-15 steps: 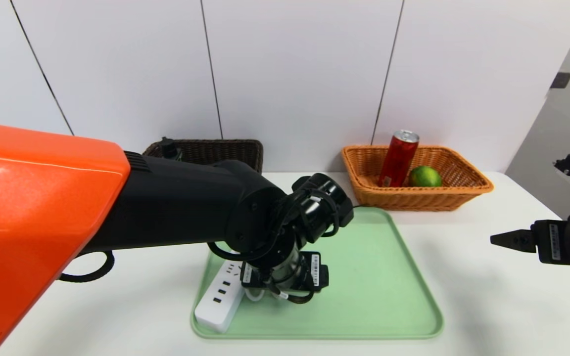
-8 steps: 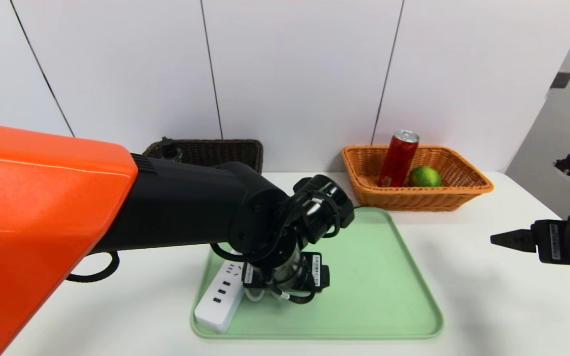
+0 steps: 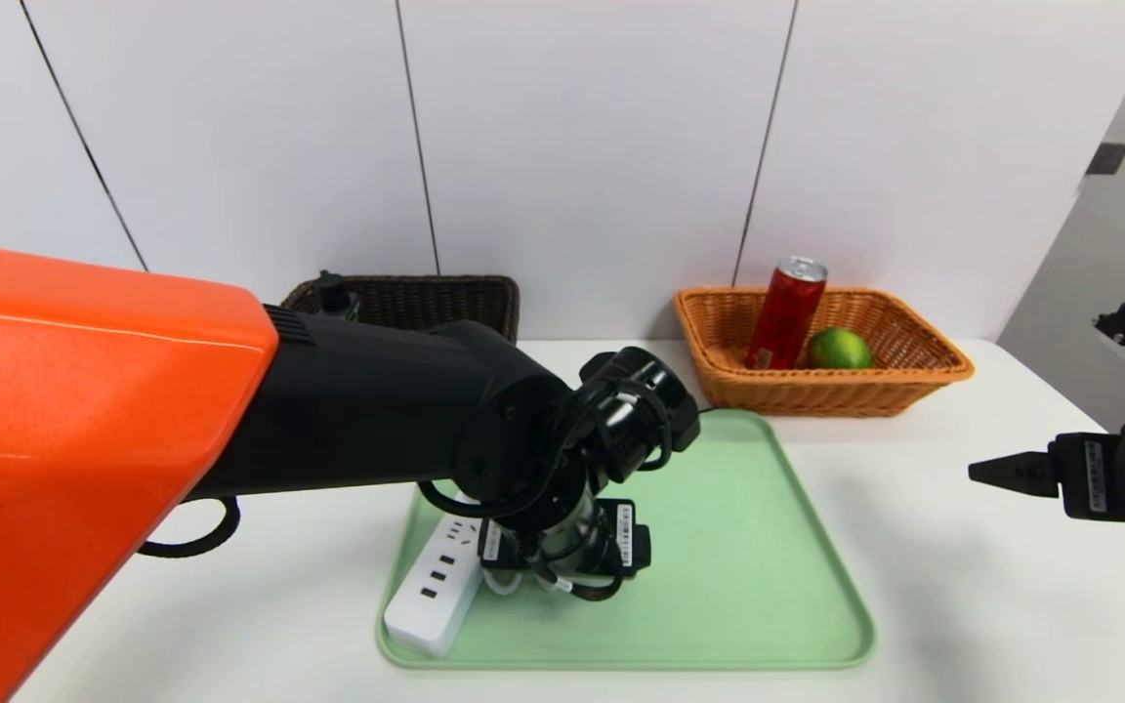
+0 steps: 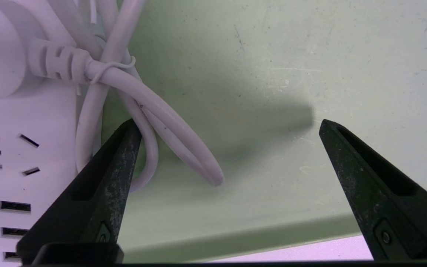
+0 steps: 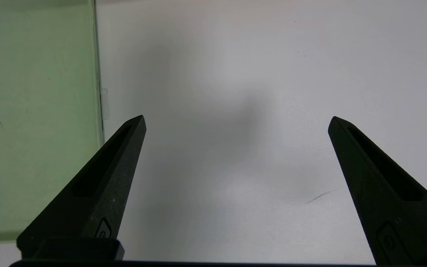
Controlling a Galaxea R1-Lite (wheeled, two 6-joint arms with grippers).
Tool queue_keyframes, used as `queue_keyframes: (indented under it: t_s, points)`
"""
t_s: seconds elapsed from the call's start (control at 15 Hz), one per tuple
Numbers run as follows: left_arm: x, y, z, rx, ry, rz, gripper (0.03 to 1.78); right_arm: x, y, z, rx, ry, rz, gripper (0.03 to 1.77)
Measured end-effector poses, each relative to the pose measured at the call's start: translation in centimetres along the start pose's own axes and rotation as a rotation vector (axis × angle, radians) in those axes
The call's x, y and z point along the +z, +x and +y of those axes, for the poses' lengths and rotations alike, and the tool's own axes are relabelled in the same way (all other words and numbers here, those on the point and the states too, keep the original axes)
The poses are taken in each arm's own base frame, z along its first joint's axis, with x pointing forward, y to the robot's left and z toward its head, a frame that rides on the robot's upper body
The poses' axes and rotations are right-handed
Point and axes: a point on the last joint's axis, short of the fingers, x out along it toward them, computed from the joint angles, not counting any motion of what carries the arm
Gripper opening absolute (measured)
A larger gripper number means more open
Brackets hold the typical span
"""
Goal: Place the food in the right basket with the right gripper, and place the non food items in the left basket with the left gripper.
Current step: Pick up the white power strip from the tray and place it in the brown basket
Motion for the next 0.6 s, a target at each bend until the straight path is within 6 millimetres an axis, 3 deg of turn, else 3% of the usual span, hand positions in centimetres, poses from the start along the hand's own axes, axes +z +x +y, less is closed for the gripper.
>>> queue_keyframes:
  t_s: [0.2, 0.4, 0.6]
  points:
    - [-0.01, 0.04, -0.01, 0.001, -0.002, 0.001, 1.61, -0.01, 0.01, -0.04, -0.001, 0.002, 0.001, 1.7]
    - [0.04, 0.07, -0.07, -0.003, -0.009, 0.002, 1.13, -0.01, 0.01, -0.04, -0.001, 0.001, 0.001, 1.7]
    - [0.07, 0.1, -0.11, -0.004, -0.01, 0.001, 0.81, -0.01, -0.01, -0.04, -0.001, 0.0, 0.0, 1.7]
